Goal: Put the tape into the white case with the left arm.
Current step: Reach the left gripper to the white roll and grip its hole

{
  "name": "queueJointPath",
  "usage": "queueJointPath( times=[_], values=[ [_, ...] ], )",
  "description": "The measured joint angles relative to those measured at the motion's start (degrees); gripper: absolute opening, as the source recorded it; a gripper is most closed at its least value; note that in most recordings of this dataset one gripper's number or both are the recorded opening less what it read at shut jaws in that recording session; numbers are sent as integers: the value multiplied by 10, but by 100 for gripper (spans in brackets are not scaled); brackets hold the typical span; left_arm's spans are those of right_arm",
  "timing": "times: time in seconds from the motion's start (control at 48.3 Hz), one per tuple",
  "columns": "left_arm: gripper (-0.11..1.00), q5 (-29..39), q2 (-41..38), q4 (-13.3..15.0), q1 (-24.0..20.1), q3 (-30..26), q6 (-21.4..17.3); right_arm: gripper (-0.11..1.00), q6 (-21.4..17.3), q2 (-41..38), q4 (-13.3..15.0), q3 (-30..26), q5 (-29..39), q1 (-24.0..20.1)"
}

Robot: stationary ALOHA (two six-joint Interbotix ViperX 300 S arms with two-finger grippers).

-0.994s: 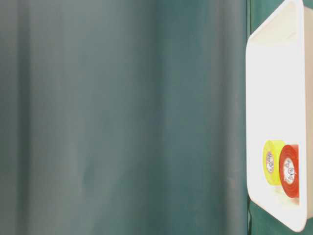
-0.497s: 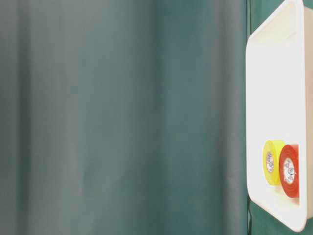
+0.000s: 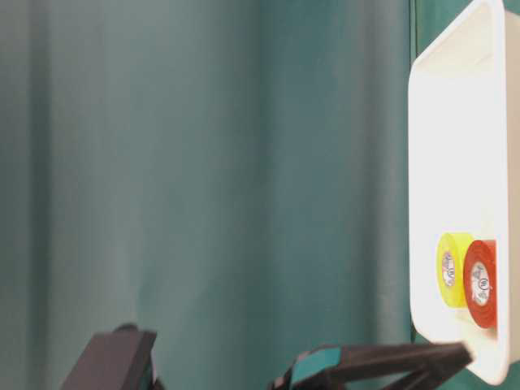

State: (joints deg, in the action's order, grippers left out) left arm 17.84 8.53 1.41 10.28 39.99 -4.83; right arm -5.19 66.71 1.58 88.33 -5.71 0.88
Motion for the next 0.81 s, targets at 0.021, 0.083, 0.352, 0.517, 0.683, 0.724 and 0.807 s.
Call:
queueJointPath(
  times=[0.021,0.083,0.352,0.517,0.683,0.724,0.807],
  values=[
    [99,0,-4,1,2,-4,0,-9,-1,0,0,0,0,0],
    [99,0,-18,1,7,-15,2,-9,-1,0,0,0,0,0],
    [99,0,-80,1,26,-72,1,-9,-1,0,0,0,0,0],
    [99,1,-122,1,33,-119,0,-9,-1,1,0,0,-1,0],
    [99,4,-154,0,35,-163,0,-9,-1,0,0,0,0,0],
    [99,5,-163,1,35,-173,0,-9,0,0,0,0,0,0],
    [99,7,-180,1,36,-194,-1,-9,0,0,0,0,-1,0]
  ],
)
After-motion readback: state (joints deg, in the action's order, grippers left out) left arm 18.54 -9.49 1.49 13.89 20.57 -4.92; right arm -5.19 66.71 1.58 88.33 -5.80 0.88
